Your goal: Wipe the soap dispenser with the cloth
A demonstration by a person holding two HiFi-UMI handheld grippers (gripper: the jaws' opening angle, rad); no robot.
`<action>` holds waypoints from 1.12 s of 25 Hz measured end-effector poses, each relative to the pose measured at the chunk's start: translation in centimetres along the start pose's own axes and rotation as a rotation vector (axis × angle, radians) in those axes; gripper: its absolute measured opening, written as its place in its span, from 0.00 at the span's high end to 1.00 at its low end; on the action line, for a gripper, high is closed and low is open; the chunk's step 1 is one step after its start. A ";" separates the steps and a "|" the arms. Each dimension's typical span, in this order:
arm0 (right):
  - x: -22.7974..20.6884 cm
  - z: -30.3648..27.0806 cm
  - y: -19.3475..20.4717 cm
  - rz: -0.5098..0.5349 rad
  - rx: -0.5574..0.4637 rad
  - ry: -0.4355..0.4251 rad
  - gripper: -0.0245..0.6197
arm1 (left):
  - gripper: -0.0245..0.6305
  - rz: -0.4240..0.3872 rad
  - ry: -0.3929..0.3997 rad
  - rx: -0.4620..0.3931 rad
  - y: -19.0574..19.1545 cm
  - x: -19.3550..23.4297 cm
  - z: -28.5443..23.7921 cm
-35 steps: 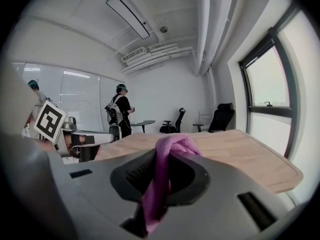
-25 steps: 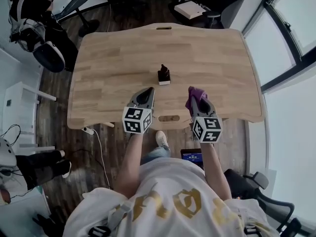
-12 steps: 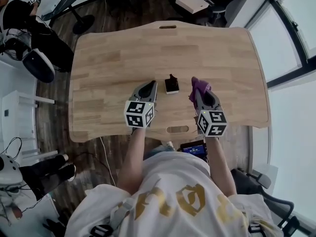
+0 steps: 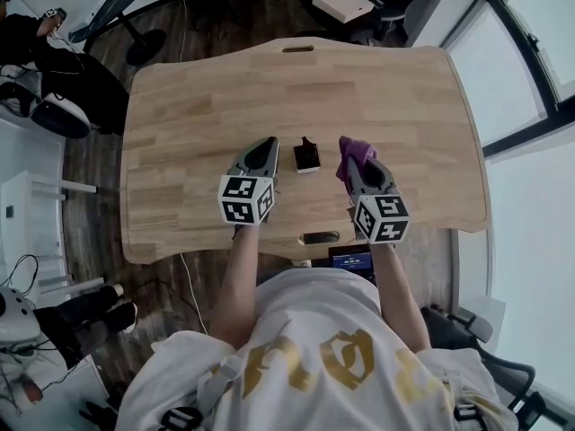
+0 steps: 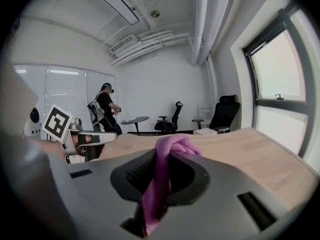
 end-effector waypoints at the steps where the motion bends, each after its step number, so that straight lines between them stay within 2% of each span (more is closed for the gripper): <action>1: 0.0 -0.2 -0.2 0.006 -0.005 -0.012 0.88 | 0.95 0.001 -0.007 -0.007 -0.2 0.2 0.0; 10: 0.3 -1.7 -1.2 0.049 -0.020 -0.107 0.88 | 0.95 -0.007 -0.027 -0.025 -1.2 0.7 -0.1; 15: 0.8 -2.6 -0.8 0.057 -0.006 -0.141 0.88 | 0.95 -0.003 -0.015 -0.006 -0.1 0.9 -0.6; 28: -0.1 -4.2 0.9 0.032 0.052 -0.159 0.88 | 0.95 0.032 0.029 0.067 2.2 1.2 -2.7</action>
Point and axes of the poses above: the fingertips, and each gripper's own axes: z backward along the fingers, x to its left, y out of its underside, the point moved 7 cm from there along z, backward along the fingers, and after that the axes turned 6 degrees about x, right-handed, at the moved point
